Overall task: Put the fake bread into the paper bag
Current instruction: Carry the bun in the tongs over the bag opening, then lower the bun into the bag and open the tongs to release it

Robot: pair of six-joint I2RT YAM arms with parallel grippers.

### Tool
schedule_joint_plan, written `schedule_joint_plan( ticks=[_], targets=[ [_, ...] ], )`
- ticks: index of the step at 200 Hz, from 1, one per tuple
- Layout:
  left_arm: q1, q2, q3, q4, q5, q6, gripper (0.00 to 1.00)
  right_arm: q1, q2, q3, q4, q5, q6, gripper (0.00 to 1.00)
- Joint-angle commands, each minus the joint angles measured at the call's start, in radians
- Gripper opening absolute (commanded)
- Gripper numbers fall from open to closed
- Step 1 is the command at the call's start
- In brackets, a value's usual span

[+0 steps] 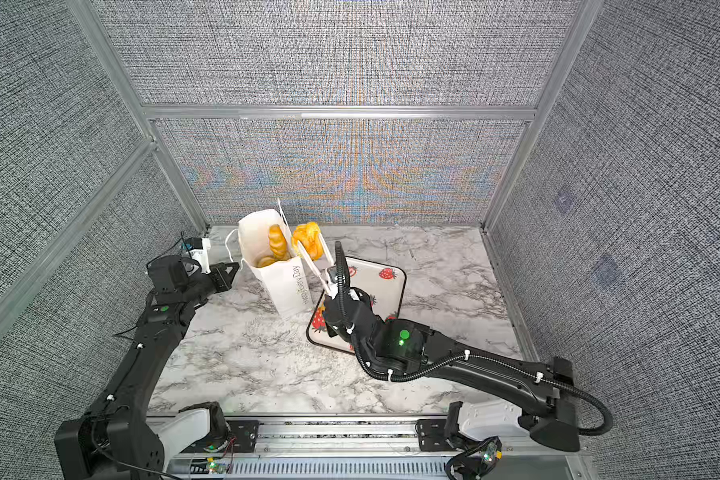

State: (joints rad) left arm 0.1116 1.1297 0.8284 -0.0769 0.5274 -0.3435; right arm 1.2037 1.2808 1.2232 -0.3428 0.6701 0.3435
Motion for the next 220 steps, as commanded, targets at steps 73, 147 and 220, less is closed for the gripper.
schedule_joint_plan(
  ticks=[73, 147, 220],
  targets=[
    [-0.002, -0.005, -0.003, 0.015, 0.005, 0.0, 0.0, 0.003, 0.168, 0.163, 0.135, -0.104, -0.086, 0.37],
    [0.0, -0.008, -0.005, 0.016, 0.006, 0.0, 0.0, -0.015, 0.333, 0.349, 0.066, -0.13, -0.087, 0.38],
    [0.0, -0.011, -0.006, 0.018, 0.009, -0.001, 0.0, -0.099, 0.499, 0.595, -0.139, -0.21, -0.009, 0.38]
  ],
)
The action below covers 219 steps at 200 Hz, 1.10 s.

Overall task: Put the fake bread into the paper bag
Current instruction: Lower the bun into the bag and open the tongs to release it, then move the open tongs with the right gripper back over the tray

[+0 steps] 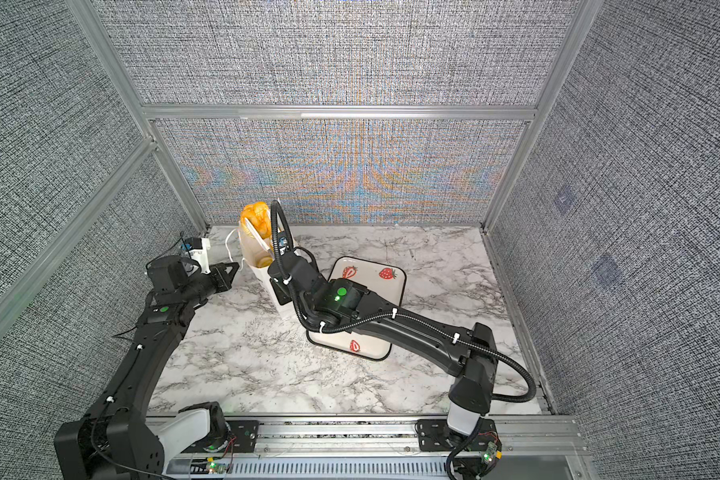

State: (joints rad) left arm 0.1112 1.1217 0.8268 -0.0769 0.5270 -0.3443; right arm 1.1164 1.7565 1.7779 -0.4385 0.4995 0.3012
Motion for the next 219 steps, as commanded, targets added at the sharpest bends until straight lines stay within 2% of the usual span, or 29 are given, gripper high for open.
schedule_joint_plan(
  ticks=[1, 40, 141, 219],
  targets=[
    [0.001, -0.002, -0.004, 0.017, 0.009, 0.0, 0.0, -0.011, 0.025, 0.041, -0.045, -0.04, 0.034, 0.38],
    [0.001, 0.0, -0.003, 0.017, 0.008, 0.0, 0.0, -0.034, 0.068, 0.092, -0.089, -0.08, 0.049, 0.39],
    [0.0, -0.001, -0.005, 0.016, 0.008, -0.001, 0.0, -0.044, 0.061, 0.079, -0.091, -0.118, 0.058, 0.57],
    [0.0, 0.001, -0.005, 0.016, 0.008, 0.0, 0.0, -0.043, -0.053, -0.014, -0.047, -0.08, 0.06, 0.57]
  ],
)
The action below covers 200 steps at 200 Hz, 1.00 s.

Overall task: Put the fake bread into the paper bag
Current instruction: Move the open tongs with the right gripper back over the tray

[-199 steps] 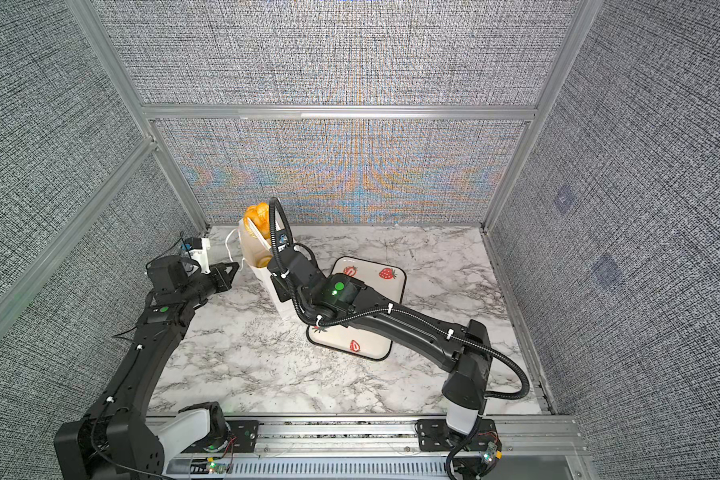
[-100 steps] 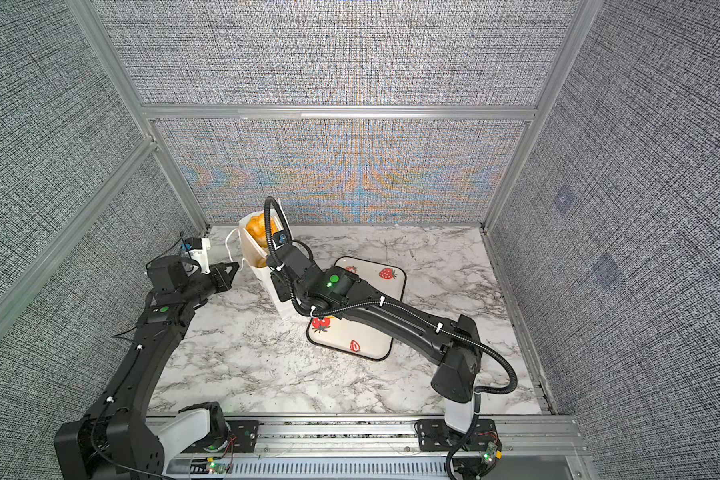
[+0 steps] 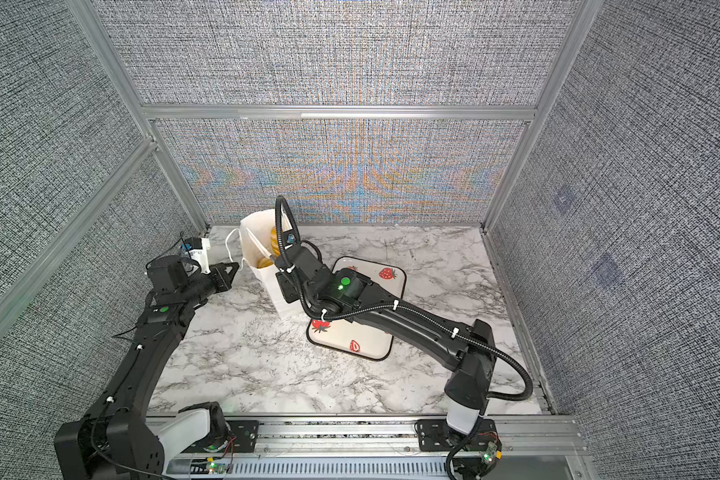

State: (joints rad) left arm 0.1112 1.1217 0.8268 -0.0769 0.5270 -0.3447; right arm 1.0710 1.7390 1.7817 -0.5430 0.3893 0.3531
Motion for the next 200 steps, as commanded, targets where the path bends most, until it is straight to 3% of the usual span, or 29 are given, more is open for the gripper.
schedule_joint_plan(
  ticks=[1, 116, 200],
  targets=[
    [0.001, 0.0, -0.005, 0.016, 0.008, 0.0, 0.0, 0.003, -0.038, -0.019, 0.057, 0.032, 0.009, 0.57],
    [0.001, 0.002, -0.005, 0.017, 0.007, 0.001, 0.0, -0.011, -0.252, -0.174, 0.111, 0.176, -0.016, 0.57],
    [0.001, 0.006, -0.004, 0.016, 0.007, 0.001, 0.0, -0.075, -0.378, -0.287, 0.094, 0.208, -0.002, 0.57]
  ],
)
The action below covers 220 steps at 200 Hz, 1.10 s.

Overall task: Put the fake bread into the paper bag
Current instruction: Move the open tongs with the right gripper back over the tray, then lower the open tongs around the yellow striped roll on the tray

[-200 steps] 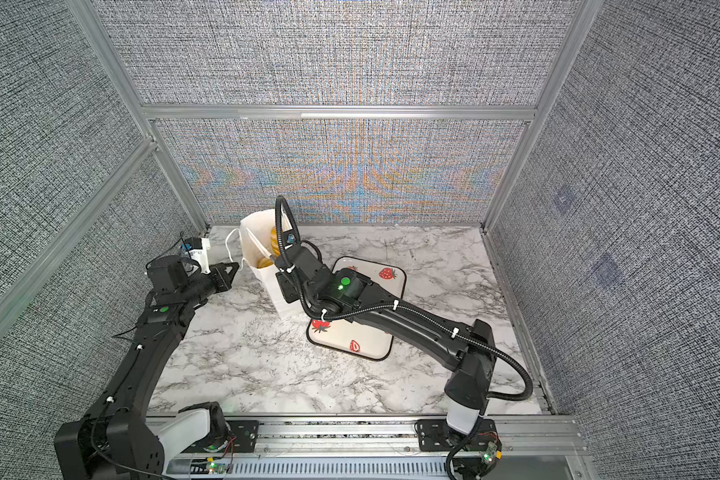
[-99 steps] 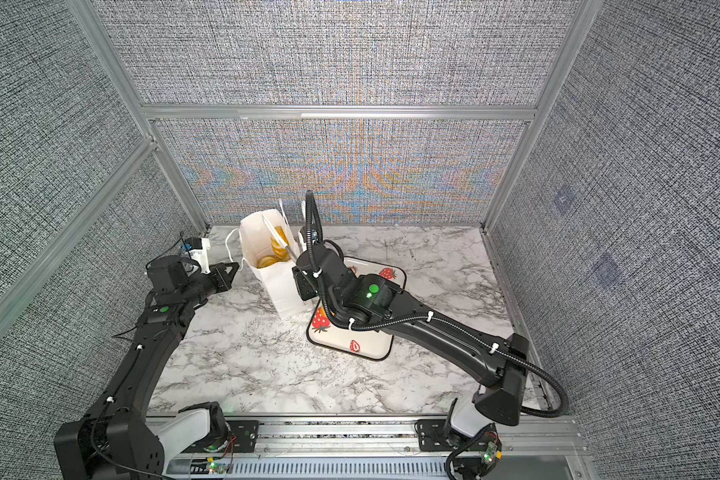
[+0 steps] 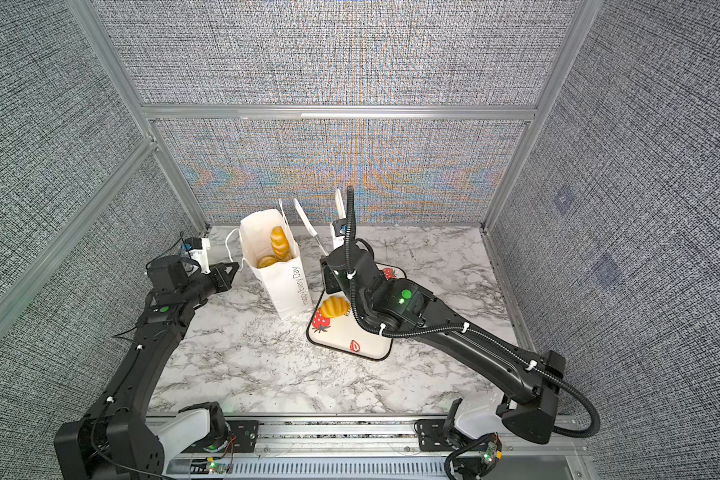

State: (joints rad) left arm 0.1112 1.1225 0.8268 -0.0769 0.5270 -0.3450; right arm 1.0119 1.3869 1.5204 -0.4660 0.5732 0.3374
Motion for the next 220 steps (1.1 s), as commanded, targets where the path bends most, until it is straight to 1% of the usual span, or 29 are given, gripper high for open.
schedule_joint_plan(
  ticks=[1, 42, 84, 169, 196, 220],
  targets=[
    [0.001, 0.005, -0.004, 0.017, 0.007, 0.001, 0.0, -0.019, -0.028, -0.026, 0.017, 0.024, 0.014, 0.57],
    [0.001, 0.005, -0.004, 0.016, 0.007, 0.001, 0.0, -0.068, -0.071, -0.104, 0.004, -0.015, 0.041, 0.57],
    [0.001, 0.002, -0.004, 0.016, 0.007, 0.001, 0.0, -0.104, -0.082, -0.177, -0.008, -0.057, 0.077, 0.57],
    [0.001, 0.002, -0.003, 0.016, 0.009, 0.001, 0.0, -0.114, -0.074, -0.311, -0.021, -0.134, 0.149, 0.57],
    [0.001, 0.003, -0.003, 0.016, 0.008, 0.001, 0.0, -0.114, -0.071, -0.351, -0.024, -0.181, 0.142, 0.57],
    [0.001, 0.005, -0.003, 0.017, 0.011, 0.0, 0.0, -0.113, -0.071, -0.391, -0.02, -0.23, 0.109, 0.57]
  ],
)
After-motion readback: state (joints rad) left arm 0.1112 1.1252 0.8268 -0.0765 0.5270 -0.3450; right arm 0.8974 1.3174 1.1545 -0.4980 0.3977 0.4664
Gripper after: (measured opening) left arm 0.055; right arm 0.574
